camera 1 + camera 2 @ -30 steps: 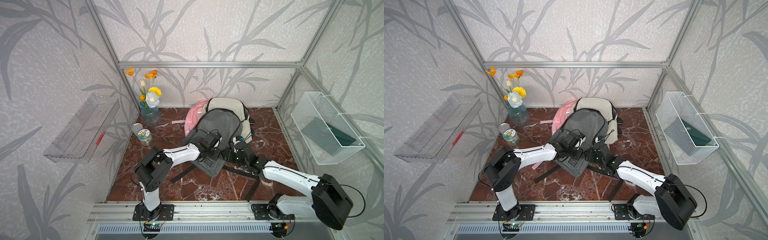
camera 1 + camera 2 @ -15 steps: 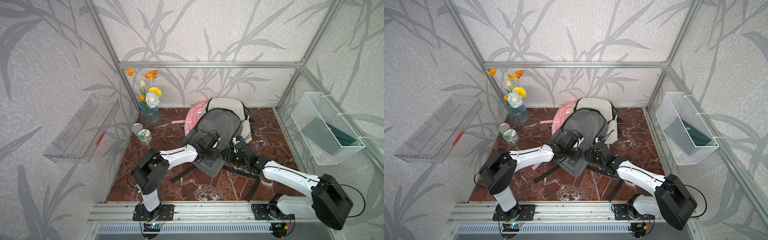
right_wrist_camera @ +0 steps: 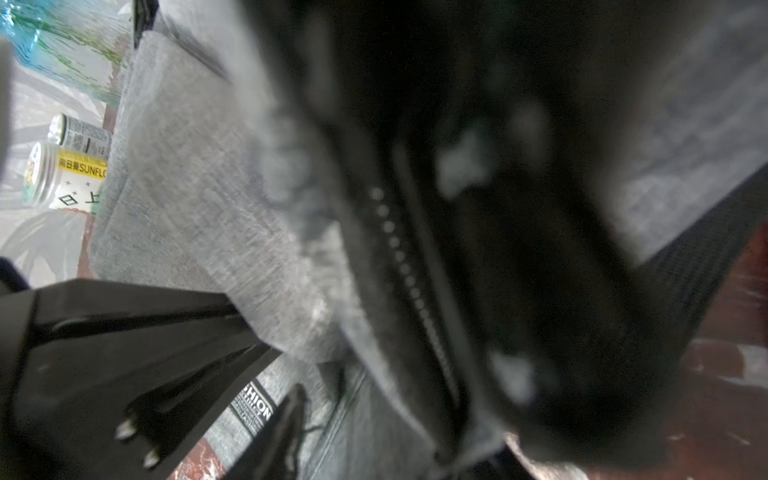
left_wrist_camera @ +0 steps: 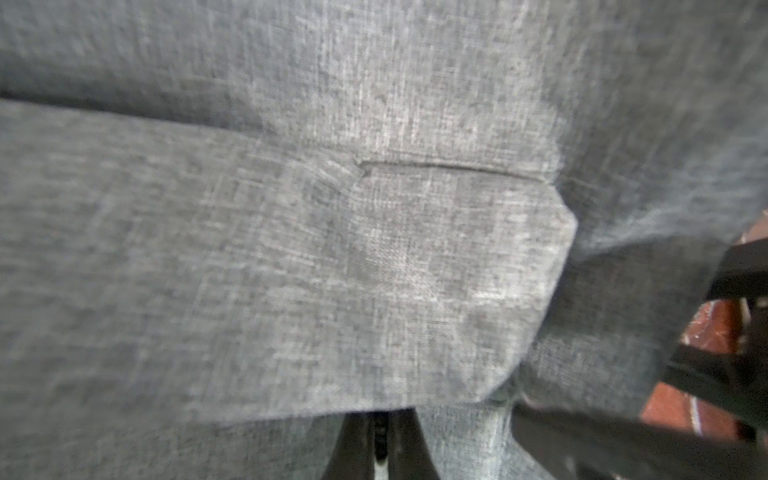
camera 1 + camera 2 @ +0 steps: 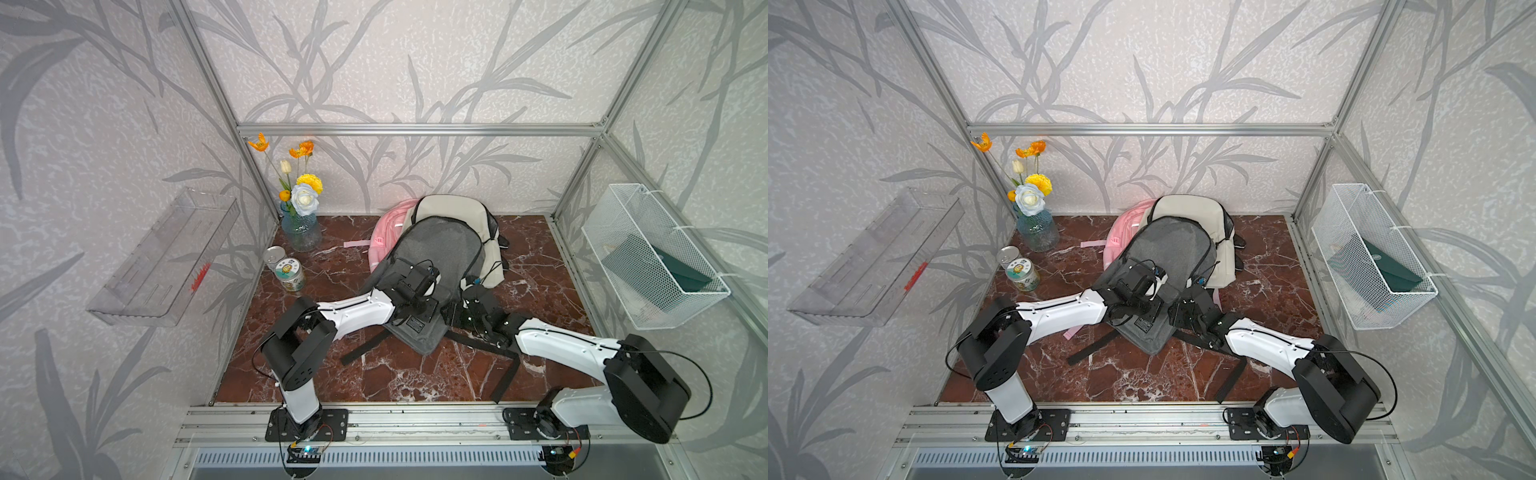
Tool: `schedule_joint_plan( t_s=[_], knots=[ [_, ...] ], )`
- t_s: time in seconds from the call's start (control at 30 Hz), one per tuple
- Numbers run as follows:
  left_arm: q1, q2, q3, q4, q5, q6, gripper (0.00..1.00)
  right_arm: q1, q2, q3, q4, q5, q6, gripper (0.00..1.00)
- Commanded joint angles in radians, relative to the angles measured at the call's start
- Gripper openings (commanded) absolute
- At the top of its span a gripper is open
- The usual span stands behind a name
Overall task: Zip up the backpack
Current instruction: Zip the zipper on the backpack.
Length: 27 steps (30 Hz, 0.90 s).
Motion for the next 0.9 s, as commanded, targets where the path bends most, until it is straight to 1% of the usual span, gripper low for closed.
schedule_joint_plan(
  t_s=[0.0, 0.07, 0.1, 0.17, 0.23, 0.3, 0.43, 0.53, 0.67, 0.77, 0.87],
  knots=[
    [-0.001, -0.044, 0.001, -0.016, 0.011, -0.014, 0.04, 0.004, 0.002, 0.024, 0.023, 0.010, -0.015, 0.40],
    [-0.001, -0.050, 0.001, -0.025, -0.003, -0.013, 0.04, 0.005, -0.012, 0.023, 0.008, 0.023, -0.020, 0.29],
    [0.001, -0.053, 0.006, -0.036, -0.016, -0.012, 0.03, 0.004, -0.024, 0.025, -0.006, 0.033, -0.021, 0.22],
    [0.004, -0.057, 0.021, -0.066, -0.050, -0.011, 0.03, 0.004, -0.050, 0.025, -0.036, 0.057, -0.027, 0.14],
    [0.010, -0.068, 0.034, -0.094, -0.083, -0.006, 0.02, 0.004, -0.082, 0.026, -0.076, 0.087, -0.035, 0.08],
    [0.018, -0.082, 0.043, -0.119, -0.118, -0.012, 0.02, 0.003, -0.112, 0.030, -0.115, 0.116, -0.047, 0.05],
    [0.046, -0.099, 0.050, -0.154, -0.178, -0.017, 0.02, -0.011, -0.189, 0.026, -0.182, 0.169, -0.053, 0.01],
    [0.072, -0.097, 0.050, -0.159, -0.175, -0.029, 0.02, -0.034, -0.242, 0.016, -0.205, 0.171, -0.061, 0.00],
    [0.101, -0.095, 0.045, -0.162, -0.170, -0.047, 0.02, -0.053, -0.264, 0.019, -0.235, 0.165, -0.070, 0.00],
    [0.113, -0.093, 0.044, -0.155, -0.147, -0.057, 0.02, -0.054, -0.263, 0.020, -0.231, 0.142, -0.077, 0.00],
    [0.112, -0.083, 0.052, -0.154, -0.111, -0.056, 0.02, -0.054, -0.242, 0.033, -0.214, 0.079, -0.096, 0.00]
  ],
)
